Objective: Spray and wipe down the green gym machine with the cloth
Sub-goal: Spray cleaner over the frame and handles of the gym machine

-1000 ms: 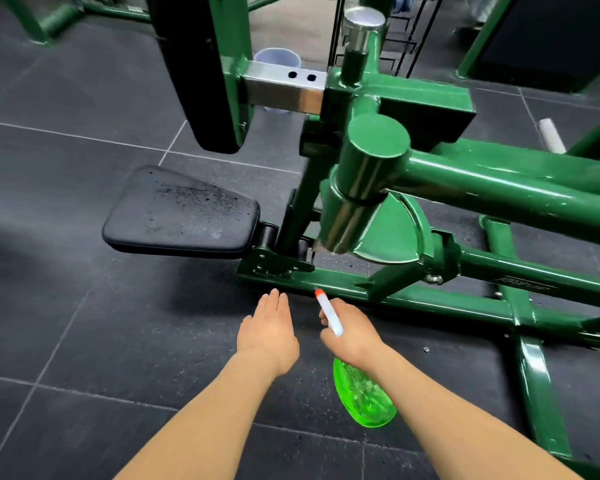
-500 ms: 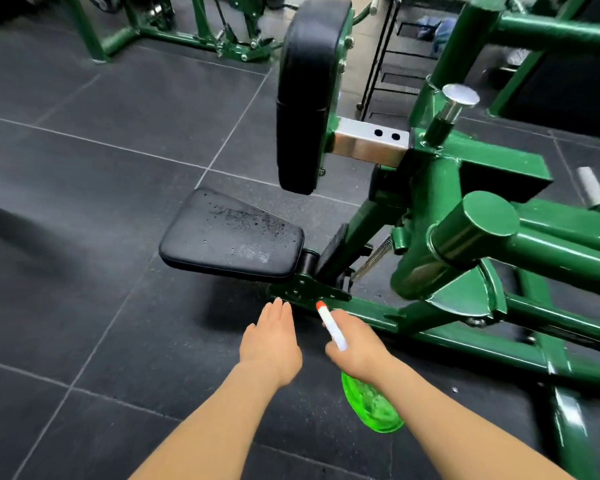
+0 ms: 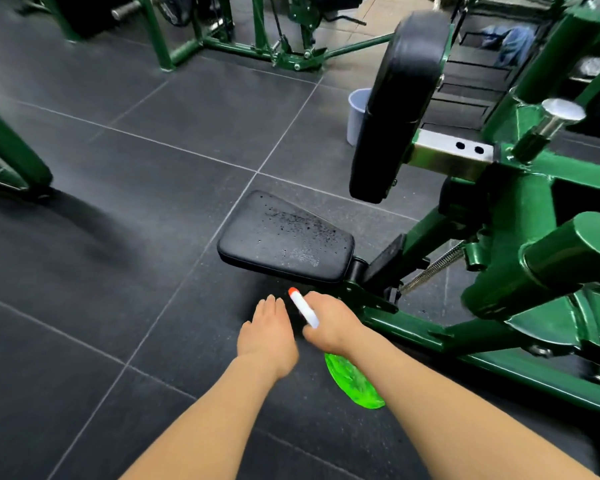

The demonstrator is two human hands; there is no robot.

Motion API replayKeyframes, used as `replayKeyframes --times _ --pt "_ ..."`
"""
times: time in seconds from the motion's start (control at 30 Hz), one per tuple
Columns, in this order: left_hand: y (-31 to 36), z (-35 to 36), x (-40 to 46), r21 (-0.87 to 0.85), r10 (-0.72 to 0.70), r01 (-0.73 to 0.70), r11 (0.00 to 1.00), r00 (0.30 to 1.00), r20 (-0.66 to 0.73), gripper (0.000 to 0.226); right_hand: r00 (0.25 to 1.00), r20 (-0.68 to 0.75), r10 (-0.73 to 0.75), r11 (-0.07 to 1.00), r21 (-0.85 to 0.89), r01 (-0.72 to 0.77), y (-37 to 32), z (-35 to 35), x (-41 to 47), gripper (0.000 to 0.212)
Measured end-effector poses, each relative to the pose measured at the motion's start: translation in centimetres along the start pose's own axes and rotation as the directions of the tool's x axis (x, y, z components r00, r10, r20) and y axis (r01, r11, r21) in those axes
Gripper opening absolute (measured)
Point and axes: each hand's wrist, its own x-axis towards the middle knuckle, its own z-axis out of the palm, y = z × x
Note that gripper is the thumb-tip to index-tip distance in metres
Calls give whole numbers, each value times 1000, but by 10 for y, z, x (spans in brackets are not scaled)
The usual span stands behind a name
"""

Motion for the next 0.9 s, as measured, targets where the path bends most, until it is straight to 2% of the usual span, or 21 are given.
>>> replayKeyframes --times 0.13,0.23,0.37,0.43,0.47,0.53,0.63,0.73,0.8,0.87,0.9 --pt "-9 1 -7 -17 -4 4 1000 1000 -13 68 995 -39 95 990 113 -90 10 12 -7 32" --pt "-10 2 -11 -13 14 -14 1000 1000 -4 68 983 -82 167 983 88 -160 23 11 -19 37" --pt "-2 -1 -14 -25 35 -35 999 999 4 67 939 -144 311 942 174 -285 46 9 -37 7" --pt "7 -6 -17 -34 49 -49 998 999 1 66 939 -156 307 942 188 -277 52 6 -52 11" --pt "13 -10 -18 -40 61 -61 997 998 -7 66 930 -183 319 937 205 -282 54 4 -61 23" --pt "25 -20 -22 -58 88 -89 994 996 -27 67 882 -264 390 898 319 -302 56 -4 -79 32" --pt "41 -40 -33 -85 121 -124 989 992 -38 68 780 -351 519 808 498 -314 54 -20 -100 20" --pt "52 -53 -48 -116 137 -139 983 990 -22 68 725 -361 587 776 506 -376 52 -36 -108 21" --pt "54 -55 -56 -136 141 -140 981 990 -3 67 715 -314 625 748 504 -432 48 -44 -113 14" --pt "55 -62 -66 -153 145 -139 978 989 27 66 758 -255 601 776 416 -475 41 -55 -123 14" --pt "55 -65 -70 -156 147 -139 978 989 37 66 793 -228 565 811 333 -481 38 -59 -127 22"
